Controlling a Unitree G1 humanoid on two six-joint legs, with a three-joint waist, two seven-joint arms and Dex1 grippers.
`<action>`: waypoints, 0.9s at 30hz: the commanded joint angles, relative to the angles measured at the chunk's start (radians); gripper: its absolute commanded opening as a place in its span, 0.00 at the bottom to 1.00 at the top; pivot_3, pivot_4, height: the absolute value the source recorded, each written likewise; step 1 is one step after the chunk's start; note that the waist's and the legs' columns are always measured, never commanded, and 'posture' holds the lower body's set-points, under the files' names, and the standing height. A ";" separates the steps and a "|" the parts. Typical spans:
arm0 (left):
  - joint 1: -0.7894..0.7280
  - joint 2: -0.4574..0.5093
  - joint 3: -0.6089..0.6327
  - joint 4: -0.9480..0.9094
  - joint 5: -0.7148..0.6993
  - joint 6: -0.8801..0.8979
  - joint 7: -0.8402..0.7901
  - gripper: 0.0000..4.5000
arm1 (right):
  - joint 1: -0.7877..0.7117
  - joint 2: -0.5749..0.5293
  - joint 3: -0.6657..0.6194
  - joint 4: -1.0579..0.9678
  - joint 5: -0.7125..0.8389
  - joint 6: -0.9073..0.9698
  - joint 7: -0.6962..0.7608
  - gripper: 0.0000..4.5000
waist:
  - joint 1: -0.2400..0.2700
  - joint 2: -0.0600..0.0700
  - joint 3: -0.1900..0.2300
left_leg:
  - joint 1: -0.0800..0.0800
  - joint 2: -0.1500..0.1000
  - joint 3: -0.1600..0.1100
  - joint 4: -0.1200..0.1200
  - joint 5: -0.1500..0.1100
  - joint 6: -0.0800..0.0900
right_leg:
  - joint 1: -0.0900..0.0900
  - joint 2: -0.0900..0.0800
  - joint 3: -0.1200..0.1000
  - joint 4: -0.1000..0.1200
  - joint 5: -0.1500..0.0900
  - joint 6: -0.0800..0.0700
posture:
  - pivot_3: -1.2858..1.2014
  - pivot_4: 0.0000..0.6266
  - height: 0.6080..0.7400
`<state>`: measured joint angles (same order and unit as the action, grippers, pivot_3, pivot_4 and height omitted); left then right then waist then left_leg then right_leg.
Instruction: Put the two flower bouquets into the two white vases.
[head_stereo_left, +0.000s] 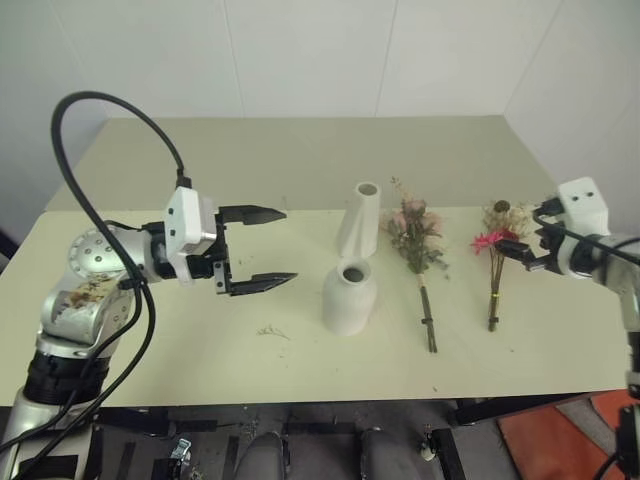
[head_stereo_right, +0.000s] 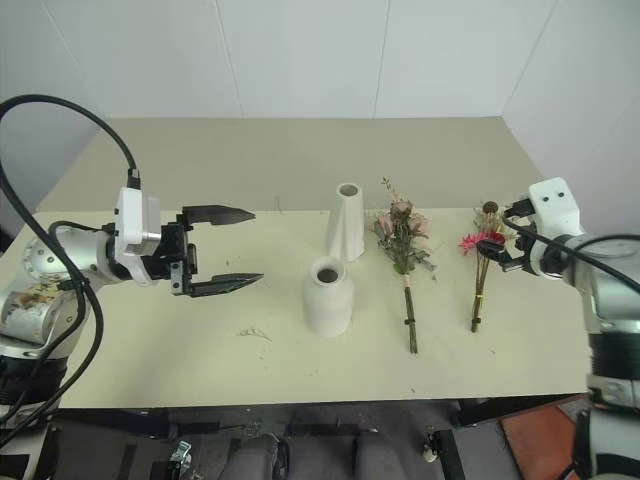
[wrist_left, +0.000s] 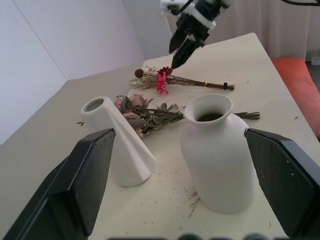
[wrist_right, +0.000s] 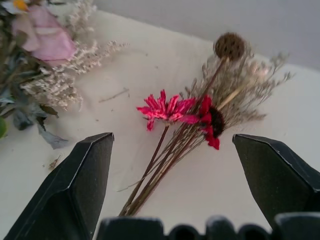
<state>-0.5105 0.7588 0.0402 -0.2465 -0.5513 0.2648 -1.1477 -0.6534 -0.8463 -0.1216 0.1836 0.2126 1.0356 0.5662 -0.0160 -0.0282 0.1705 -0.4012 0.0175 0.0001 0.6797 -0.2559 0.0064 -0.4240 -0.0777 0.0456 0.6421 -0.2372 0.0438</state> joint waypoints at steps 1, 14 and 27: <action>-0.009 -0.003 -0.004 -0.034 0.001 -0.001 -0.001 1.00 | -0.050 0.014 0.013 0.041 -0.020 0.069 -0.042 0.99 | 0.001 0.000 0.000 | -0.001 0.000 0.000 0.000 0.000 0.000 | 0.000 0.000 0.000 0.000 0.000 0.000 | 0.52 0.24 1.00; 0.047 0.018 0.012 -0.059 0.032 0.002 0.015 1.00 | -0.165 0.061 0.043 0.261 -0.046 0.041 -0.077 0.49 | -0.002 0.000 0.000 | 0.000 0.000 0.000 0.000 0.000 0.000 | 0.000 0.000 0.000 -0.001 0.000 0.001 | 0.52 0.24 1.00; 0.053 0.014 0.014 -0.068 0.022 0.002 0.025 1.00 | -0.188 0.083 -0.018 0.289 -0.037 0.015 -0.121 0.00 | -0.002 0.000 0.000 | 0.000 0.000 0.000 0.000 0.000 0.000 | 0.001 0.000 0.000 -0.001 0.000 0.001 | 0.52 0.24 1.00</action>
<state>-0.4538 0.7659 0.0255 -0.2971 -0.5171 0.2681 -1.1252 -0.8201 -0.7575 -0.0925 0.4846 0.1788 1.0863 0.4789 -0.0179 -0.0280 0.1704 -0.4010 0.0171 0.0000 0.6797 -0.2559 0.0065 -0.4232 -0.0779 0.0453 0.6416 -0.2368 0.0444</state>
